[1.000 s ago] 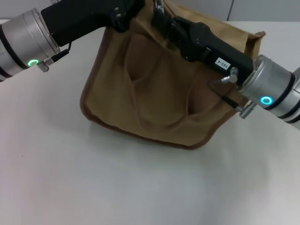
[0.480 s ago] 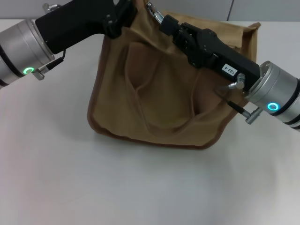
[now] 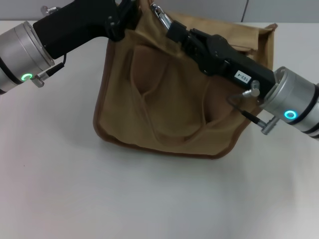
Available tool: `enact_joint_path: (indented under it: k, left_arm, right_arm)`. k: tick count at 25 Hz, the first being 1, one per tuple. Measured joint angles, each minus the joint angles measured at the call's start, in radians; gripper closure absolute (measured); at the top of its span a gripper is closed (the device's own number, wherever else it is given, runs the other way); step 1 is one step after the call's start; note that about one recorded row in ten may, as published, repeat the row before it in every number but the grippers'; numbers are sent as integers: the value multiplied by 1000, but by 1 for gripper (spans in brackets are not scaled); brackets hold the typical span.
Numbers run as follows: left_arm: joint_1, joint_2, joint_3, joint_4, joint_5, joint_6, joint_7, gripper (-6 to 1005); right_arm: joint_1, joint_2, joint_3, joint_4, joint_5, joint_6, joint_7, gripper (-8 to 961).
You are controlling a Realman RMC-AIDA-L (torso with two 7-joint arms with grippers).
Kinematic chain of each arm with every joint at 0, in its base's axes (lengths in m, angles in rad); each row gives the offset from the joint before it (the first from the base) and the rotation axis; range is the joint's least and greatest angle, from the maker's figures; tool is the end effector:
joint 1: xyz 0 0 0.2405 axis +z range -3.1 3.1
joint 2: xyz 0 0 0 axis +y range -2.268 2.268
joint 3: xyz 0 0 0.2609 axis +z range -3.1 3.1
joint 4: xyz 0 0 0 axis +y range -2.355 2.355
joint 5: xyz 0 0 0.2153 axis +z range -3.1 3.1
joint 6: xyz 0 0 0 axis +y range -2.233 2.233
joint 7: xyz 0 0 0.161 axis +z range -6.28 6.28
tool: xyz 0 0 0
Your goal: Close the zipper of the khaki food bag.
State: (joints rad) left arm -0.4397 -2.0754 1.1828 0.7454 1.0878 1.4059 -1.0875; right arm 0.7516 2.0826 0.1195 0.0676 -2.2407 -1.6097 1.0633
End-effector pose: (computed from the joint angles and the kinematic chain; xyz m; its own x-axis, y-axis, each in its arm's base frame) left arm -0.1783 0.3658 0.0110 0.5792 -0.1181 0.8066 0.3254 -0.8737 -0.3616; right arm 0.1649 0.3441 -0.0715 0.2961 -0.3218 -0.8993 -0.4929 -0.8580 0.1448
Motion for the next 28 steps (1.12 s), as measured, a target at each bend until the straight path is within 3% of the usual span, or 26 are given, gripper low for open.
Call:
enact_joint_path:
  k: [13, 23, 28]
  left_arm:
    - [-2, -1, 8, 7, -11, 5, 0, 971]
    - [-19, -3, 11, 1, -11, 8, -1, 971]
    - [-23, -3, 13, 0, -11, 2, 0, 971]
  right_arm:
    - [-69, 3, 35, -2, -9, -72, -56, 946]
    - [-4, 5, 24, 13, -11, 34, -55, 906]
    - [-1, 5, 27, 14, -12, 55, -46, 715]
